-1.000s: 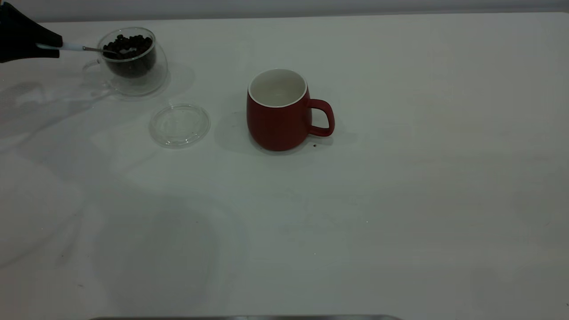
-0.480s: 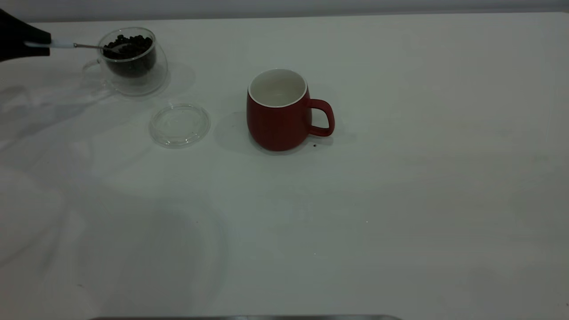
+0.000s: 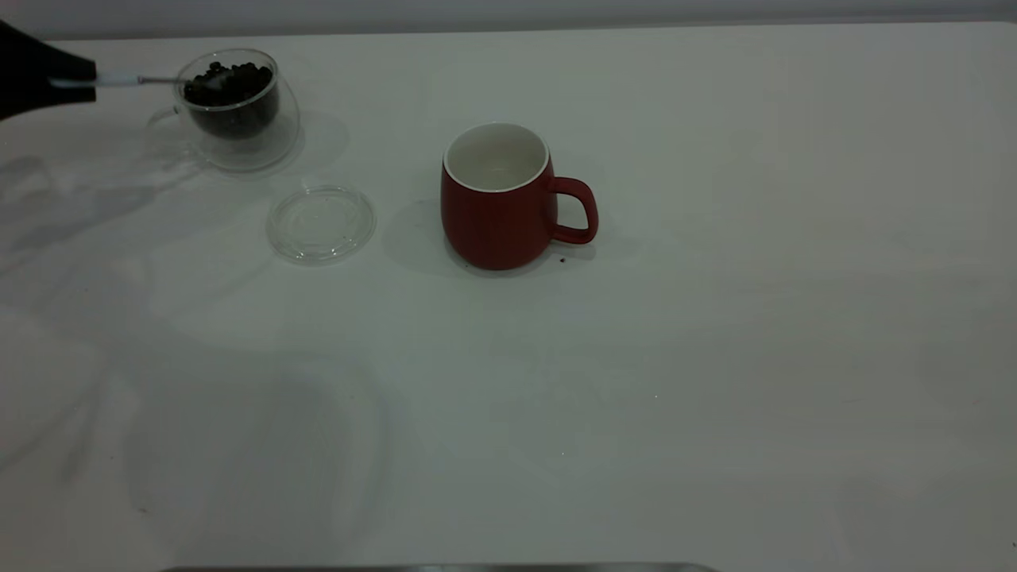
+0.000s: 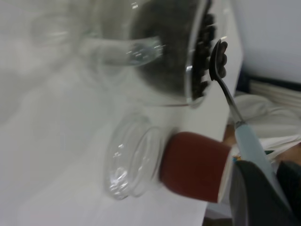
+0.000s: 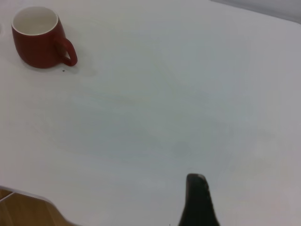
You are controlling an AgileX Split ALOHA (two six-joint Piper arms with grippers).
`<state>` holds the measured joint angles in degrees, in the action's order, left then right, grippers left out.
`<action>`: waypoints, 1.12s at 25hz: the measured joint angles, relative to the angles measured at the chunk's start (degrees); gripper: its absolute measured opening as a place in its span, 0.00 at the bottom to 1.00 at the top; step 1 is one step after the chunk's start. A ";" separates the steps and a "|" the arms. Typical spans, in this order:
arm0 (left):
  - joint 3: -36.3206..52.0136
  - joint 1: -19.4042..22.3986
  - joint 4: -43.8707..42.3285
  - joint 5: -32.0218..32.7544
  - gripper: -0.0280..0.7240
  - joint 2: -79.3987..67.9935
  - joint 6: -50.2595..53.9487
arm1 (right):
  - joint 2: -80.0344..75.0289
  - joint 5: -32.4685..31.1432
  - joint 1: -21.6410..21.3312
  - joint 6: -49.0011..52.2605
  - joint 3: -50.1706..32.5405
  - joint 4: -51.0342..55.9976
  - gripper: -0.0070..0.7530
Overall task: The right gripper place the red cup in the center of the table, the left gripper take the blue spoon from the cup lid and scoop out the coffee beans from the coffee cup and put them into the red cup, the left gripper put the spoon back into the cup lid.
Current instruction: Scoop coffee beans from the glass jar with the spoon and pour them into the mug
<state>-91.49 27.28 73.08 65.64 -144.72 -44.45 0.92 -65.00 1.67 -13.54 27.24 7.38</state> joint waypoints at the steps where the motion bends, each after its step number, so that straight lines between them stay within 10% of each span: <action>1: 0.00 0.11 0.55 0.05 0.20 0.00 -0.15 | 0.00 0.00 0.00 0.00 0.00 0.00 0.76; 28: -0.17 -0.67 1.17 0.28 0.20 0.00 -0.52 | 0.00 0.00 0.00 0.00 0.00 0.00 0.76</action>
<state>-91.67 26.61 74.25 65.92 -144.72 -44.96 0.92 -65.00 1.67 -13.54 27.24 7.38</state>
